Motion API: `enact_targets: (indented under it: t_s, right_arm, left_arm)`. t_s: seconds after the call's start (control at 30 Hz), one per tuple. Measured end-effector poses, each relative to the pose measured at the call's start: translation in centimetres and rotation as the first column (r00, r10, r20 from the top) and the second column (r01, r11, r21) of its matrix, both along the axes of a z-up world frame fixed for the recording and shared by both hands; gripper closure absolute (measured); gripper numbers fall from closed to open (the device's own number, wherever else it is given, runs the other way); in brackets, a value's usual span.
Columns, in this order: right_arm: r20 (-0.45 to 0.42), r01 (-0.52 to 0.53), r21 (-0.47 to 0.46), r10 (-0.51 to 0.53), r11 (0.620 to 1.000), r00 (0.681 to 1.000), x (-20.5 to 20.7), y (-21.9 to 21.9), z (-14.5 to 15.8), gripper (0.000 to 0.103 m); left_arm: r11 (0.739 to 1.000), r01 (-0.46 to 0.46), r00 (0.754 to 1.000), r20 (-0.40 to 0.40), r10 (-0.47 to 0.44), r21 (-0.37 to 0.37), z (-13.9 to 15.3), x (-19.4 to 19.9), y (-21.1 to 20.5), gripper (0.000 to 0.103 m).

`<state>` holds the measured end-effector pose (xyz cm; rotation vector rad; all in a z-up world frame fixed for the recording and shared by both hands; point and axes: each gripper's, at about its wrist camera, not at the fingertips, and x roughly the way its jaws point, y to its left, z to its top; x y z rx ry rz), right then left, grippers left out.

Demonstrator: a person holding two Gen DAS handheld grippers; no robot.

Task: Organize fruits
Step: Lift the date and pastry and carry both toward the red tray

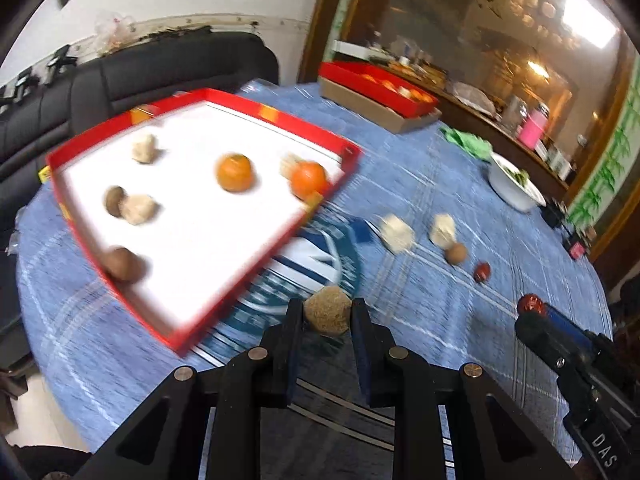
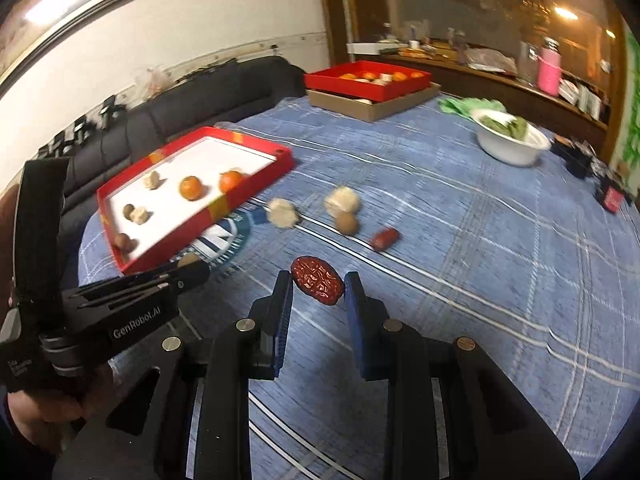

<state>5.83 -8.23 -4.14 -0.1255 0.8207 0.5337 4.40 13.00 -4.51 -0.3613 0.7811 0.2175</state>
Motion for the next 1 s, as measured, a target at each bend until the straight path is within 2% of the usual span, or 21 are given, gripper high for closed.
enact_targets:
  t_s: [0.2,0.4,0.63,1.0]
  right_arm:
    - [0.015,-0.083,-0.005,0.084,0.996,0.996,0.7,4.1,0.8,0.077]
    - [0.03,-0.162,-0.006,0.162,0.987,0.986,1.8,8.5,1.6,0.077]
    - [0.018,-0.224,-0.007,0.224,0.975,0.974,3.9,13.4,1.6,0.077]
    - [-0.085,-0.228,-0.047,0.223,0.973,0.971,9.9,19.5,-1.5,0.077]
  left_arm:
    - [0.995,-0.097,0.995,0.02,0.096,0.029,1.7,0.2,4.4,0.081]
    - [0.982,-0.179,0.984,0.002,0.179,0.056,2.3,0.9,9.0,0.081]
    - [0.97,-0.223,0.973,-0.03,0.227,0.096,2.6,2.6,12.1,0.081]
    - [0.952,-0.282,0.95,-0.105,0.294,0.115,1.5,5.7,15.9,0.081]
